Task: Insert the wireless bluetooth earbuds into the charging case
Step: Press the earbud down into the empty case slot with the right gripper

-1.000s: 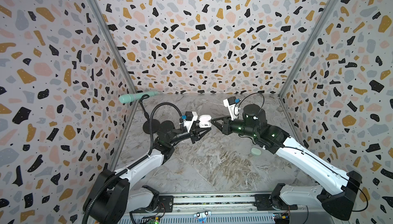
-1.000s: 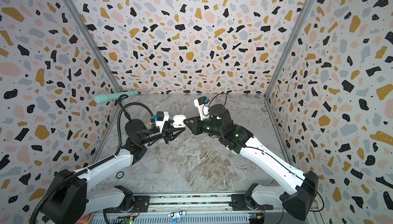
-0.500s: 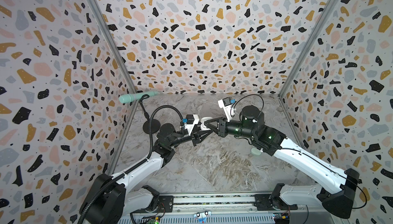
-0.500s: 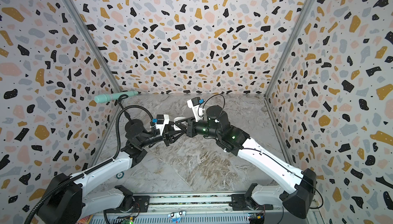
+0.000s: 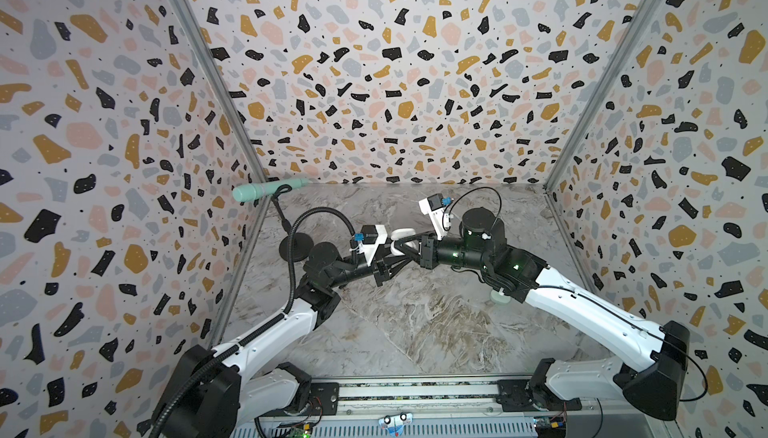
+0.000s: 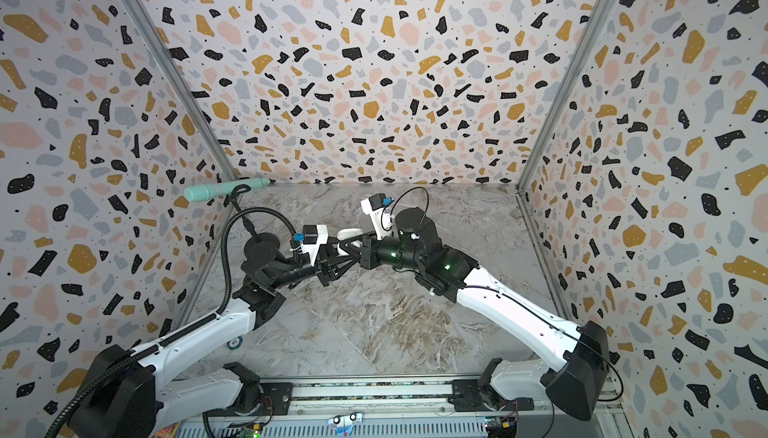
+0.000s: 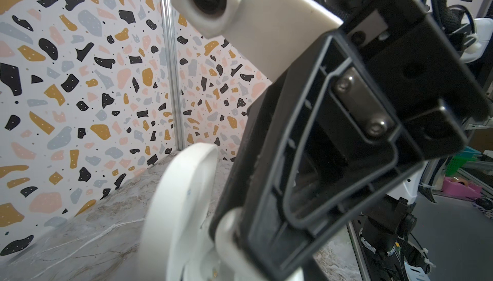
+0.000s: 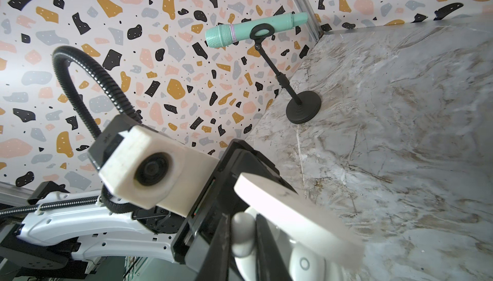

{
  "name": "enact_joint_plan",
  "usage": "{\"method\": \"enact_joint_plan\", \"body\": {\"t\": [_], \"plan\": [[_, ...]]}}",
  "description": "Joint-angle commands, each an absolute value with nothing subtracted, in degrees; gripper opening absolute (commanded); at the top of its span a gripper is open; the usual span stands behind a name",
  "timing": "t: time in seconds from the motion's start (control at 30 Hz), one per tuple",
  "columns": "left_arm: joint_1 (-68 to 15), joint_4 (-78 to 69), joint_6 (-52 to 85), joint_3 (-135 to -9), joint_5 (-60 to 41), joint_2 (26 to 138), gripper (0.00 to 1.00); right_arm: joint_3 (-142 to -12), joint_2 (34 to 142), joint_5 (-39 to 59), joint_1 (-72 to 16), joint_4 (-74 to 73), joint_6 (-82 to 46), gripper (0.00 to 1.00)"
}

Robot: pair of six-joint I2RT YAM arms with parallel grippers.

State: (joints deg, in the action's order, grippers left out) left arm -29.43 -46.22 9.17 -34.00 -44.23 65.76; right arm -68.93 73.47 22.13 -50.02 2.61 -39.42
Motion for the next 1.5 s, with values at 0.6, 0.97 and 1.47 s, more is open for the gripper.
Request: {"method": "enact_joint_plan", "body": {"t": [0.6, 0.97, 1.47], "plan": [[-29.82, -48.18, 7.48, -34.10, -43.51, 63.24, 0.13, -70.18, 71.97, 18.61, -50.62, 7.30, -38.76, 0.24], [-29.80, -47.81, 7.29, -34.10, -43.37, 63.10, 0.13, -72.20, 70.24, 16.53, -50.45, 10.76, -37.63, 0.32], [-29.79, -47.73, 7.28, -34.27, -43.77, 62.94, 0.13, -74.77, 72.03, 17.37, -50.27, 10.83, -36.40, 0.35]]}}
